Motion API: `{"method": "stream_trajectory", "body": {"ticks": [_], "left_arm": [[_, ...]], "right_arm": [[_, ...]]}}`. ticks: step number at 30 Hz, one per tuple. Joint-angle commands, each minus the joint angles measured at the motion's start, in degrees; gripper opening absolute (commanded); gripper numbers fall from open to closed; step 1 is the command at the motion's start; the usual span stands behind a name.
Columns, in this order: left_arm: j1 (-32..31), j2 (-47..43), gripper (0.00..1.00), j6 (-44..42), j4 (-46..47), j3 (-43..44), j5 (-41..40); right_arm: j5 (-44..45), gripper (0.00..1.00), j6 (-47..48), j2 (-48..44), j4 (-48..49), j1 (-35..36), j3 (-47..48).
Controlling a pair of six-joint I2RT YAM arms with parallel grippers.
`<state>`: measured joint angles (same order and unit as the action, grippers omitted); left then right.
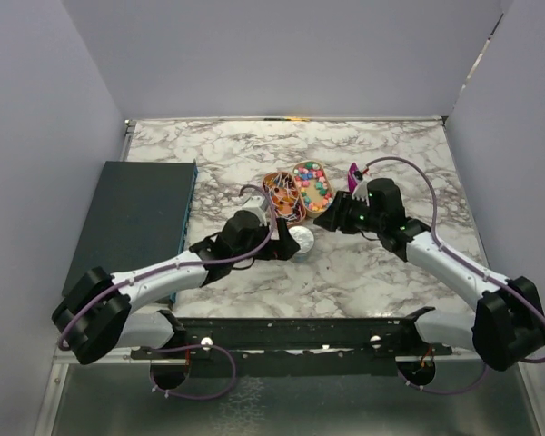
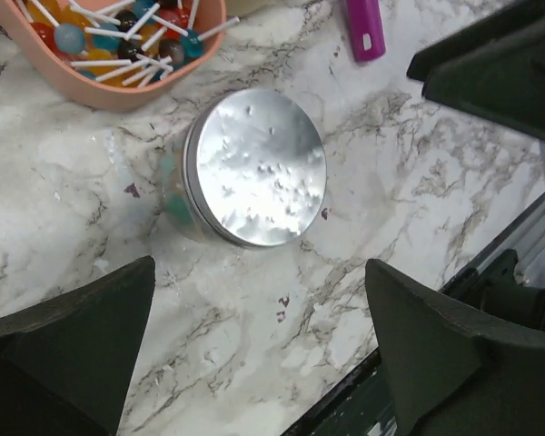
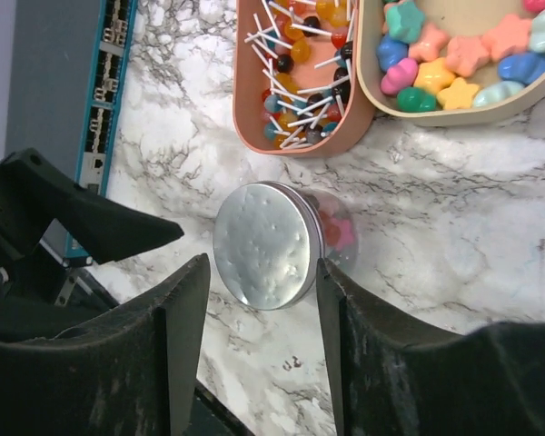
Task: Pack the candies
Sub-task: Close the bottle lid on the packing bottle, then screw the bottle lid onto the packing bottle.
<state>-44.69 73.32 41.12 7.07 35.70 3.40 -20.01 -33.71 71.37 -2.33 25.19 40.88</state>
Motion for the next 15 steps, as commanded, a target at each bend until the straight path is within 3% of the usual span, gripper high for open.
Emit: {"method": "stream_trajectory", "body": {"ticks": [1,5,9,11,15], "left_arm": [[-6.73,-4.86,0.99,-4.39,-2.05,-3.9,-14.21],[-13.16,-8.19,0.99,-5.86,4.9,-10.02,-24.12],[-19.1,-9.41,0.99,-8.71,19.97,-17.99,-32.95],[-21.87,-8.48,0.99,-10.84,29.13,-22.13,-38.02],[-23.48,-1.56,0.99,-14.99,39.91,-24.63,-39.92]], "right_arm": [[5.2,0.56,5.08,-5.21,-5.95,0.47,0.33],[6.93,0.59,7.43,-8.49,-6.97,0.48,-0.72],[8.0,0.6,7.79,-11.19,-7.26,0.47,-1.96],[8.0,0.6,7.72,-11.95,-7.26,0.52,-2.53],[7.35,0.6,7.63,-12.24,-7.34,0.47,-3.08]]}}
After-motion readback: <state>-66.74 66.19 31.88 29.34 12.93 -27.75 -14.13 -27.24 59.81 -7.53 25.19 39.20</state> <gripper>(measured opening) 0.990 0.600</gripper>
